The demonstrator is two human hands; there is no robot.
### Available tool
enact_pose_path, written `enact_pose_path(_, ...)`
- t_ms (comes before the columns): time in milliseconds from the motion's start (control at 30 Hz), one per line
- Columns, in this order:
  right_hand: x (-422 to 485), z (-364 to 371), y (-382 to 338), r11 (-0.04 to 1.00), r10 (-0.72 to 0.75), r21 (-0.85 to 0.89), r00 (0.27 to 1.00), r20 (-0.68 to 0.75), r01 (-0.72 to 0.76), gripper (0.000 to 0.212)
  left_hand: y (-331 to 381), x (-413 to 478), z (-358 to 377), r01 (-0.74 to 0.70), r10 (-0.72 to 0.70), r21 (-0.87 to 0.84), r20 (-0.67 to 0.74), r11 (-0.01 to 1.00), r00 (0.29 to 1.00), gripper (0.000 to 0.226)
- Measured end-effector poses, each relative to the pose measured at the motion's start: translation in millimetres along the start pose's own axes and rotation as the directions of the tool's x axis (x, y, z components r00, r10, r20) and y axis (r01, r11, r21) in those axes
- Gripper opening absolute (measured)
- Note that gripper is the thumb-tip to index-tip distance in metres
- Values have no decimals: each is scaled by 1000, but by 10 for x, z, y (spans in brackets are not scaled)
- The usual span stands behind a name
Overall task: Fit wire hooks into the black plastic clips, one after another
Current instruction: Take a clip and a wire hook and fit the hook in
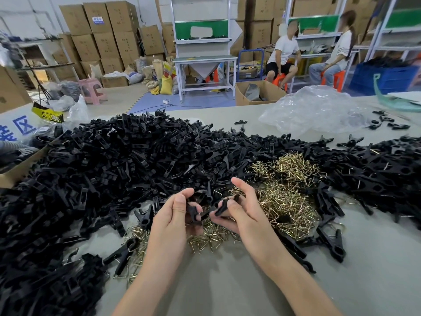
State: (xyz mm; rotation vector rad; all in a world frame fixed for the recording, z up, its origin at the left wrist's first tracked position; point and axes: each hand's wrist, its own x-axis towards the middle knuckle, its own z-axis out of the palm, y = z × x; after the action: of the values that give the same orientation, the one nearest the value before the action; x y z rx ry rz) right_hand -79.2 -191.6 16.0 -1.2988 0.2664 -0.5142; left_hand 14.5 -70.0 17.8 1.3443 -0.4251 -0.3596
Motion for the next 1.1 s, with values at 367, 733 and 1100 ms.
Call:
enact_pose_path(367, 91, -46, 68, 1000, -3, 4, 1000, -31, 3, 33, -4, -6, -47, -51, 52, -16, 61, 999, 997, 28)
enact_pose_path(733, 137, -92, 159, 997, 44, 71, 999, -32, -42, 34, 3, -39, 16, 40, -40, 2, 70, 999, 997, 23)
enact_pose_path(1100, 114, -68, 135, 1000, -15, 21, 1000, 0, 15, 33, 26, -48, 32, -6, -3, 134, 72, 991, 997, 19)
